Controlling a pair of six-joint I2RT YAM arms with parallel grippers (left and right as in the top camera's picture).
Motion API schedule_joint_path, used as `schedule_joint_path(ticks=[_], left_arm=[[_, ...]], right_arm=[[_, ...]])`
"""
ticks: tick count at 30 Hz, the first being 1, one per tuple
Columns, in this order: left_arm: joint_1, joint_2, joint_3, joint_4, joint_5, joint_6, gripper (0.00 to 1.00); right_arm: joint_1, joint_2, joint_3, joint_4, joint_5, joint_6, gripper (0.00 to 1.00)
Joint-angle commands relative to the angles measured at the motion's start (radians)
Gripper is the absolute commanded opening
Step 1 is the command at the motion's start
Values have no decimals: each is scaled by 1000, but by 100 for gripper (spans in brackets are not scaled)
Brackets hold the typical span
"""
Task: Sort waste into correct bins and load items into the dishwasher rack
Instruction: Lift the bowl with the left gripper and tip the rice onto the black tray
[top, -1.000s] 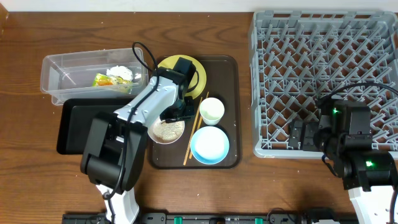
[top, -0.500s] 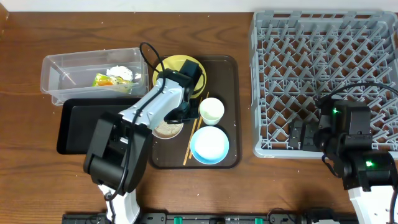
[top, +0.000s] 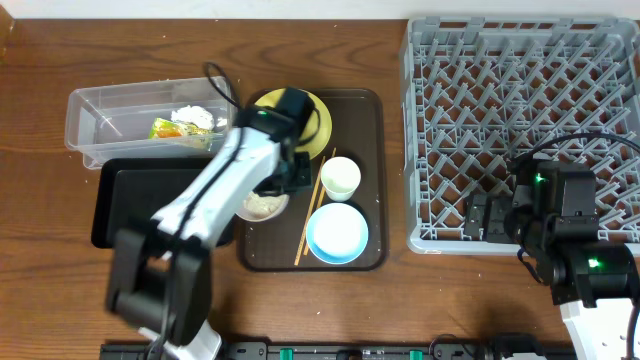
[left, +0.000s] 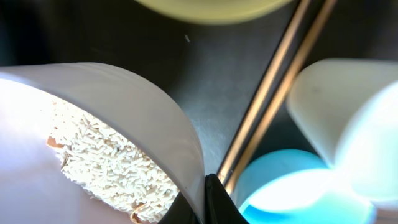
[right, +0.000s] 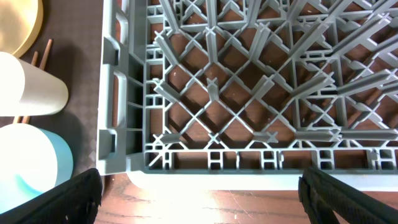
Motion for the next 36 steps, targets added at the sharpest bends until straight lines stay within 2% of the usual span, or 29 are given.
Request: schedule_joint_path(ticks=[1,3,8,12,19,23,30,36], left_arm=[[82,-107,36,-21,-4,20,6],[140,-137,36,-32,24,34,6],[315,-146,25,-34,277,173,6],[455,-145,-18,-26,370,220,6],[692,-119,-117,13,743,425,6],[808,-71,-168,23,904,520,6],[957,62,-179,19,1181,581,6],[1027,133,-180,8,1320,580,6]], right_arm=[[-18,-2,19,-1,-6,-4,99],[-18,-2,19,-1,-6,-4,99],[-18,-2,19,-1,-6,-4,99],[-18,-2,19,-5,-6,-4,99],[-18,-2,19,-3,-6,-4,99],[-18,-2,19,-4,-6,-4,99],[-18,-2,19,-4,-6,-4,99],[-18,-2,19,-4,-6,-4,99]])
